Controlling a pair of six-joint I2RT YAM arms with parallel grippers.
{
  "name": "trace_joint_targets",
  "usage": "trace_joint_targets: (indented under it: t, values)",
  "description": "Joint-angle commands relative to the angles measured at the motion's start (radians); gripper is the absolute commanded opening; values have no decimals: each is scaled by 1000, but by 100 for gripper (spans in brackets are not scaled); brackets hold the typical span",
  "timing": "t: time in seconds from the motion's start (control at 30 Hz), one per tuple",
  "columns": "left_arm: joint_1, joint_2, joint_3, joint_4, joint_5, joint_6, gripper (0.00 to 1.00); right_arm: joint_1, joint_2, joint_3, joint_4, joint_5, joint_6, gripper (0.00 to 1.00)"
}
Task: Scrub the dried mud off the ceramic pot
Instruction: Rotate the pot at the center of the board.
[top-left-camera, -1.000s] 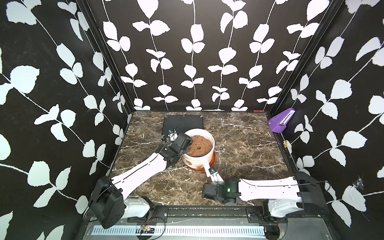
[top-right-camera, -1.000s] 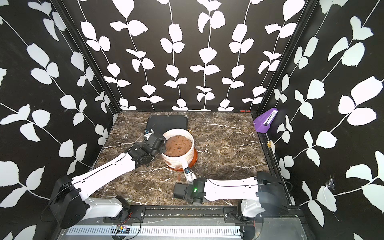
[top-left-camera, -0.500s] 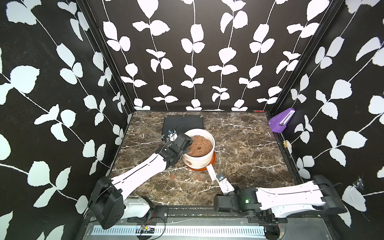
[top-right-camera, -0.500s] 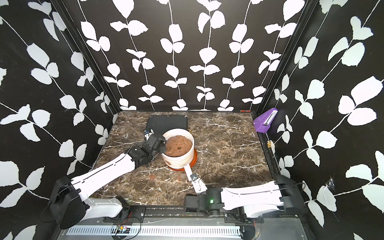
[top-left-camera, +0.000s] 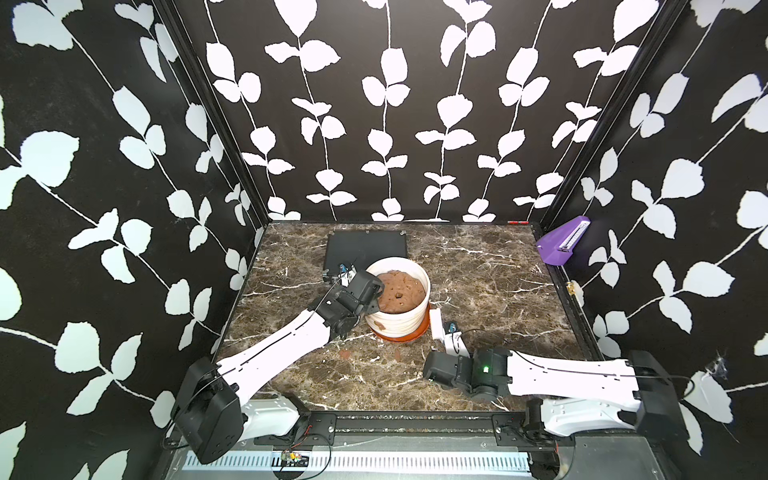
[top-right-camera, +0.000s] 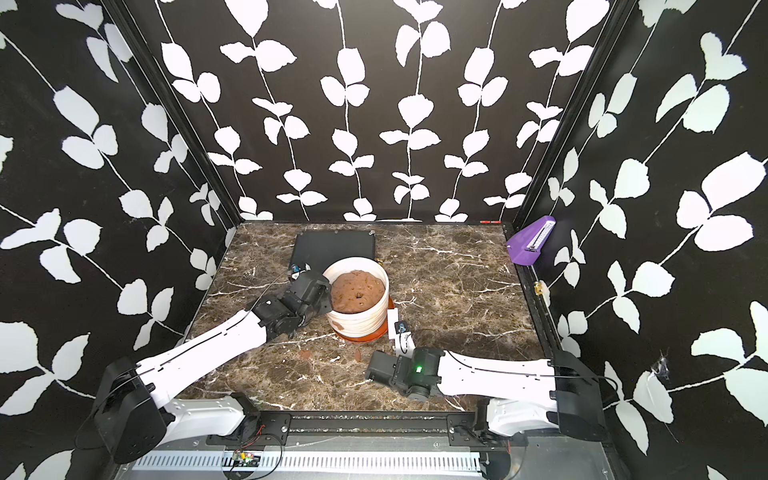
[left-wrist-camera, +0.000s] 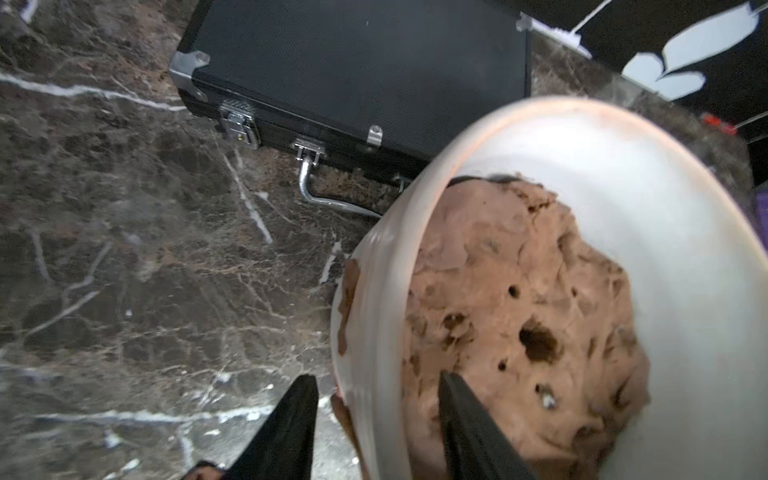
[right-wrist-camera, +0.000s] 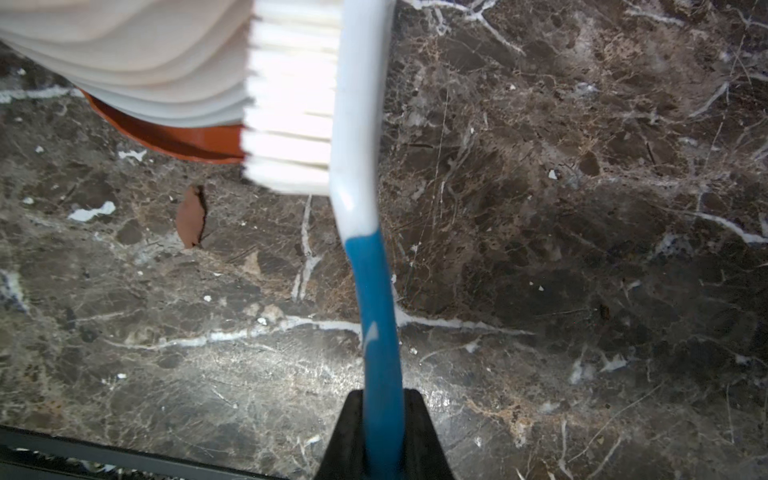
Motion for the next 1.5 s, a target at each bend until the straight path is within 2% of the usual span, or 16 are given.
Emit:
trace_joint_targets:
  t: [0.0, 0.1, 0.27, 0.33, 0.43, 0.57, 0.67, 0.77, 0.83, 0.87, 1.03, 1.3, 1.33, 1.37, 1.4, 1.47]
  values:
    - [18, -22, 99, -181, -86, 238, 59, -21, -61, -41, 35, -15, -7, 0]
    - [49, 47, 200, -186, -99, 354, 60, -28, -90, -65, 52, -20, -7, 0]
    - [52, 258, 382, -178, -37, 500, 47, -29, -97, -75, 59, -31, -3, 0]
    - [59, 345, 450, -189, -4, 556, 46, -30, -113, -83, 56, -33, 2, 0]
    - [66, 433, 499, -181, 45, 631, 54, -29, -155, -105, 51, -26, 11, 0]
    - [101, 503, 533, -186, 76, 658, 55, -29, -206, -130, 51, -21, 19, 0]
    - [129, 521, 538, -190, 97, 647, 45, -29, -216, -143, 46, -23, 25, 0]
    - [137, 531, 546, -219, 92, 623, 27, -29, -218, -151, 52, -24, 28, 0]
    - [141, 530, 550, -249, 96, 570, 11, -29, -216, -151, 62, -22, 24, 0]
    - [145, 525, 553, -273, 103, 521, 0, -29, -213, -150, 66, -21, 21, 0]
    - [145, 410, 451, -284, 231, 173, 0, -29, -176, -142, 94, -17, 14, 0]
    - [65, 194, 190, -190, 213, -236, 0, -29, -161, -139, 106, -26, 12, 0]
    - [52, 161, 143, -146, 216, -283, 3, -29, -163, -136, 104, -24, 11, 0]
    - [42, 136, 101, -95, 227, -312, 19, -29, -166, -133, 102, -22, 7, 0]
    - [40, 118, 73, -51, 245, -326, 30, -29, -169, -130, 100, -20, 5, 0]
    - [40, 118, 90, -71, 235, -296, 42, -29, -170, -127, 97, -18, 0, 0]
